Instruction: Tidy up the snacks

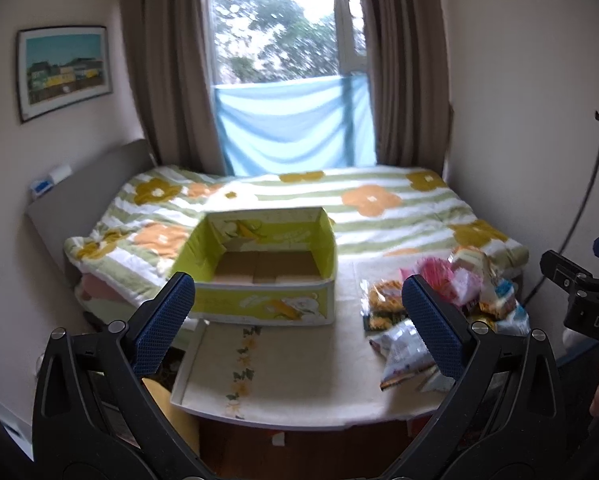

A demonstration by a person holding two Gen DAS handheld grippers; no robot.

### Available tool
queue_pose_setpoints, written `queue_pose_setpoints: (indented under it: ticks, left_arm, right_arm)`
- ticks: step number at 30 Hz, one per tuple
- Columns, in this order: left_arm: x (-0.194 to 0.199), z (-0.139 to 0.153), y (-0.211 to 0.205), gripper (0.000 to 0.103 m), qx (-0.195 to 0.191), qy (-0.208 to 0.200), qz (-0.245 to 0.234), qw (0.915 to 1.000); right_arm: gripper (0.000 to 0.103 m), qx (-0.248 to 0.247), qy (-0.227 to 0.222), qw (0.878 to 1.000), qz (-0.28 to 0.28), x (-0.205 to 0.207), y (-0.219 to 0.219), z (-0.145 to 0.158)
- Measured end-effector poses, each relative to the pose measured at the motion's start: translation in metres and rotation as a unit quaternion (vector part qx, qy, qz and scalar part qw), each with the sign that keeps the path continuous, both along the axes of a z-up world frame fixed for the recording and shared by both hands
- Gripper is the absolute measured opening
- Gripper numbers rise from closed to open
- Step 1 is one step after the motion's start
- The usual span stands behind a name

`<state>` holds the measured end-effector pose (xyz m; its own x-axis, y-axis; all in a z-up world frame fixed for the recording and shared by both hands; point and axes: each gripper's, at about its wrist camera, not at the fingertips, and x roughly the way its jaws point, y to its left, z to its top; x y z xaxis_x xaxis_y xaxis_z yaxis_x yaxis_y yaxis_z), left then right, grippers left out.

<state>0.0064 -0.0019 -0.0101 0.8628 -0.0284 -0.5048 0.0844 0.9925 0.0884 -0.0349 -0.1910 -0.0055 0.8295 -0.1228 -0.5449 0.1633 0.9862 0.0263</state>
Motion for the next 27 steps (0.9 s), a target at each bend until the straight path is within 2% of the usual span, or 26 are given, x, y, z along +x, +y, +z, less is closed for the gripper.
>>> queue_pose_setpoints:
  ticks: [4,8,16,20,24,27]
  left_arm:
    - [0.017,-0.018,-0.004,0.103,0.000,0.050,-0.029,0.9983]
    - [0.040,-0.046,-0.012,0.103,-0.004,0.104,-0.067,0.9923]
    - [0.088,-0.114,-0.044,0.103,-0.022,0.206,-0.115,0.9716]
    - [0.105,-0.138,-0.063,0.103,-0.029,0.242,-0.126,0.9616]
    - [0.126,-0.164,-0.084,0.102,-0.035,0.284,-0.125,0.9501]
    - [0.141,-0.180,-0.099,0.102,-0.044,0.311,-0.124,0.9414]
  right_arm:
    - [0.103,0.014,0.032,0.999,-0.014,0.007,-0.009,-0.020]
    - [0.103,0.035,0.063,0.997,-0.034,0.009,-0.018,-0.042]
    - [0.103,0.109,0.135,0.983,-0.066,0.011,-0.040,-0.106]
    - [0.103,0.168,0.168,0.969,-0.073,0.014,-0.054,-0.142]
    - [0.103,0.254,0.204,0.943,-0.064,0.025,-0.067,-0.177]
    - [0.103,0.296,0.226,0.927,-0.054,0.037,-0.072,-0.199]
